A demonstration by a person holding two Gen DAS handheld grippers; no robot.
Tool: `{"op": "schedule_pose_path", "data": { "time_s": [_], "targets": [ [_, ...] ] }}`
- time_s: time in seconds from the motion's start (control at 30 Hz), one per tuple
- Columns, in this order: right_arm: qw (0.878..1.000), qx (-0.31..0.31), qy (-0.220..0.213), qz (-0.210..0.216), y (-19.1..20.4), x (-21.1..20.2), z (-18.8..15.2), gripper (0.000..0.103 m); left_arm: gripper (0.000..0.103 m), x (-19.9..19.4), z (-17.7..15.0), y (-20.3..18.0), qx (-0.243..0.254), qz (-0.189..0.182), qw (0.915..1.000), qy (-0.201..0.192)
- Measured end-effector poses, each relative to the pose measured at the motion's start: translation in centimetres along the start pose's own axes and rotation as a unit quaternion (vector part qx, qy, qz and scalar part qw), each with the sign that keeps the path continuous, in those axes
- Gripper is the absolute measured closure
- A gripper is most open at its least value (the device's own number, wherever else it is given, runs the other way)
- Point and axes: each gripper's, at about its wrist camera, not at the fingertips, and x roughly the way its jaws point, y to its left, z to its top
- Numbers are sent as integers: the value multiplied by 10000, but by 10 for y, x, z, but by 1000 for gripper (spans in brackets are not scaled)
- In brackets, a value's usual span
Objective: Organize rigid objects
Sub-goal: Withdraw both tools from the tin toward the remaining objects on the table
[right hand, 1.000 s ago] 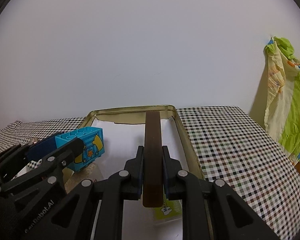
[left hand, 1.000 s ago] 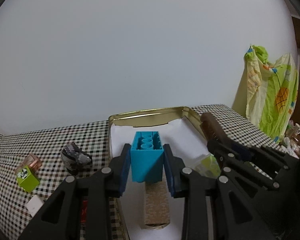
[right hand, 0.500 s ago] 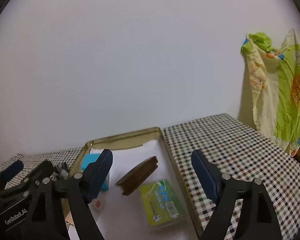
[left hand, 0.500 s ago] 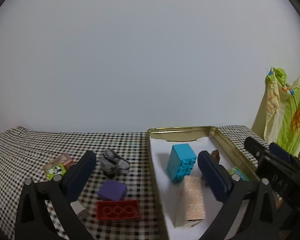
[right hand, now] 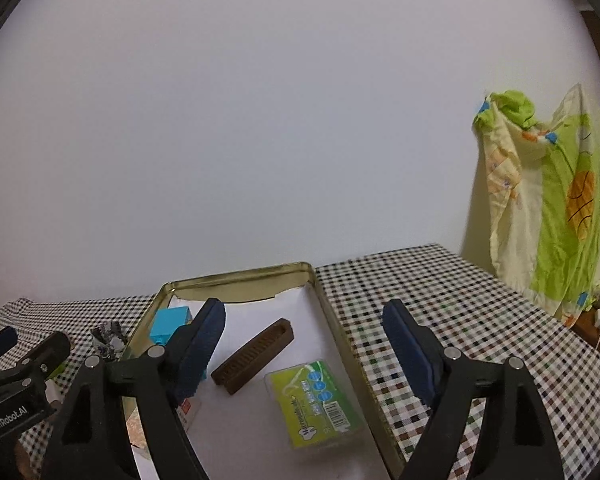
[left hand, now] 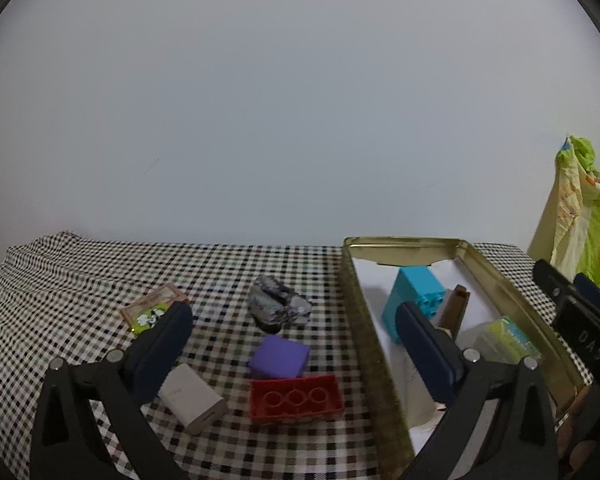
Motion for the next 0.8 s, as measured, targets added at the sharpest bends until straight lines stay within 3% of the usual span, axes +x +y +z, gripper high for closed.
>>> {"op": "schedule_pose_path", "data": {
  "time_s": [0.4, 0.8],
  "targets": [
    [9990, 356, -174, -207, -5, -8, 2, 20, 0, 7, -9, 2, 127, 165, 9998, -4],
    [9967, 236, -518, -575, 2, -26, -1, 20, 0, 6, -12, 19, 83, 283, 9996, -31]
  ]
}}
